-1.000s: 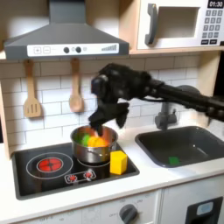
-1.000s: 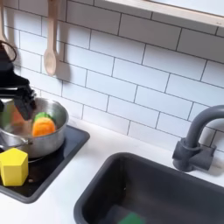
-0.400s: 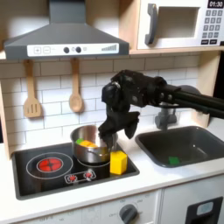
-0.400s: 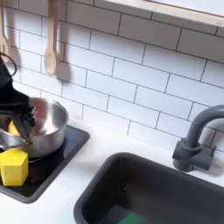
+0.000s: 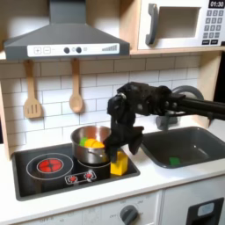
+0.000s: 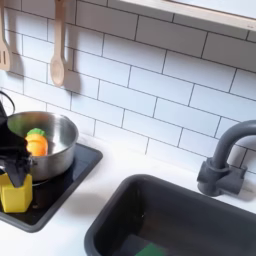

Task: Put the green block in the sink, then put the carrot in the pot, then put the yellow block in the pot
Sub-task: 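Put the yellow block in the pot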

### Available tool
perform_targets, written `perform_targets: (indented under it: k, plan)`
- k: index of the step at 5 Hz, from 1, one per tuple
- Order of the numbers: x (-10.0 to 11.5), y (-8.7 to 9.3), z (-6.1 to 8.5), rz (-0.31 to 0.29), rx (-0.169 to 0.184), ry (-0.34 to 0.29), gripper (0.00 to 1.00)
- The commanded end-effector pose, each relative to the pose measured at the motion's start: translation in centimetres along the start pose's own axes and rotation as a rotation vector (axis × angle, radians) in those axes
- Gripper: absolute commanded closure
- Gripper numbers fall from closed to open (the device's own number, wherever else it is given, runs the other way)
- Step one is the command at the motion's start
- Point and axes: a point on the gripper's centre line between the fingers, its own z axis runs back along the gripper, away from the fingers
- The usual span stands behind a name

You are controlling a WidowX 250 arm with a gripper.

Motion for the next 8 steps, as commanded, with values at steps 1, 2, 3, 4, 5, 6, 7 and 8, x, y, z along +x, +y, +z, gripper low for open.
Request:
perform_targets:
  k: [1,2,3,4,5,6,7,8]
  plan:
    - [-0.3,-0.5,-2.7,-0.017,0.108,0.097,0.0]
    - [-0.2,-0.6,-3.8,-0.006,0.119,0.128,0.0]
    - [0.0,-0.7,-4.5,0.005,0.128,0.143,0.0]
    - [0.8,-0.4,-4.9,0.012,0.13,0.147,0.0]
    - [0.8,0.1,-5.5,0.035,0.121,0.165,0.0]
    - [1.1,-0.1,-5.2,0.008,0.125,0.145,0.0]
    - [1.3,-0.1,-5.2,0.003,0.124,0.141,0.0]
    - [1.1,-0.7,-4.4,0.009,0.096,0.11,1.0]
